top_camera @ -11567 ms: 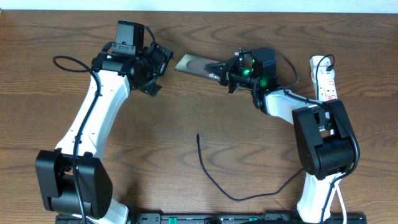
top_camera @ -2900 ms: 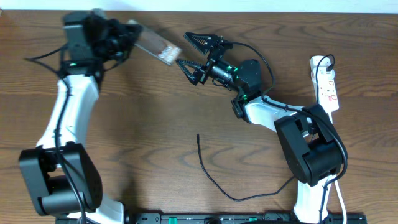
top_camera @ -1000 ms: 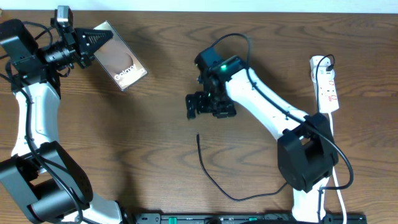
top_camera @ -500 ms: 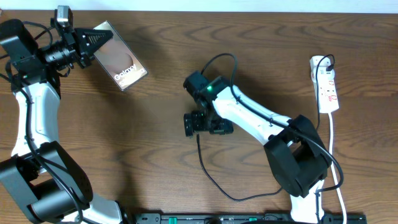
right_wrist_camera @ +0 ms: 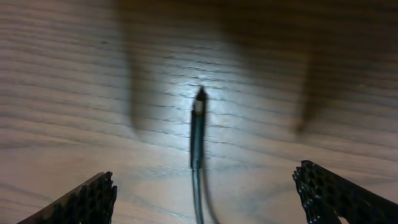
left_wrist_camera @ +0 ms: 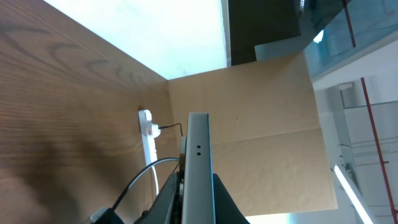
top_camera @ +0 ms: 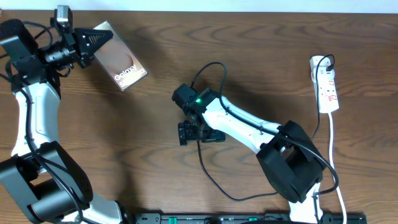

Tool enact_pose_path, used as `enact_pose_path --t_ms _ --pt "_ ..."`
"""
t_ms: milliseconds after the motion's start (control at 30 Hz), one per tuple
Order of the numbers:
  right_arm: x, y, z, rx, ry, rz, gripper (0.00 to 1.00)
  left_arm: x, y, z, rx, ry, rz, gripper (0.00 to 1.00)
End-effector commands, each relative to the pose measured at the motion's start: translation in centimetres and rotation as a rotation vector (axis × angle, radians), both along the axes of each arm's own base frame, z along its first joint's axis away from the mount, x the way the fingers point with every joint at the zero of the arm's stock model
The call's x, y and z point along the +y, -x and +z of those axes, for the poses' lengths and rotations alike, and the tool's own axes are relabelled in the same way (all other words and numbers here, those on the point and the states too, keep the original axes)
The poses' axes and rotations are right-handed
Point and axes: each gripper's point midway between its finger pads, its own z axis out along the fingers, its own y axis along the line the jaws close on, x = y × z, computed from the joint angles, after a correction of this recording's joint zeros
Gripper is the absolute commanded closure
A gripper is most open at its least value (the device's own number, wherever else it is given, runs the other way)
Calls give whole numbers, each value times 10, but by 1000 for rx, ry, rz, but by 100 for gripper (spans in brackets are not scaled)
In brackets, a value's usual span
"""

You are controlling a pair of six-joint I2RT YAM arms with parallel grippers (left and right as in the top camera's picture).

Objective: Plug charger to phone and switch on socket

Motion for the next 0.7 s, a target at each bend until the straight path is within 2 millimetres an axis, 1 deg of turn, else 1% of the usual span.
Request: enact_pose_path --t_ms 0,167,300,367,667 --pt "-4 -3 -3 -18 28 -35 9 0 4 4 -23 -1 -25 92" --pt "-6 -5 -13 -21 50 -53 11 0 4 4 -23 -1 -24 93" --pt "-8 -2 -27 8 74 -51 11 0 4 4 -23 -1 -24 92" --pt "-8 0 -32 27 78 -51 13 0 4 4 -23 -1 -24 92" --pt "-7 1 -33 31 73 -59 14 0 4 4 -33 -6 -25 93"
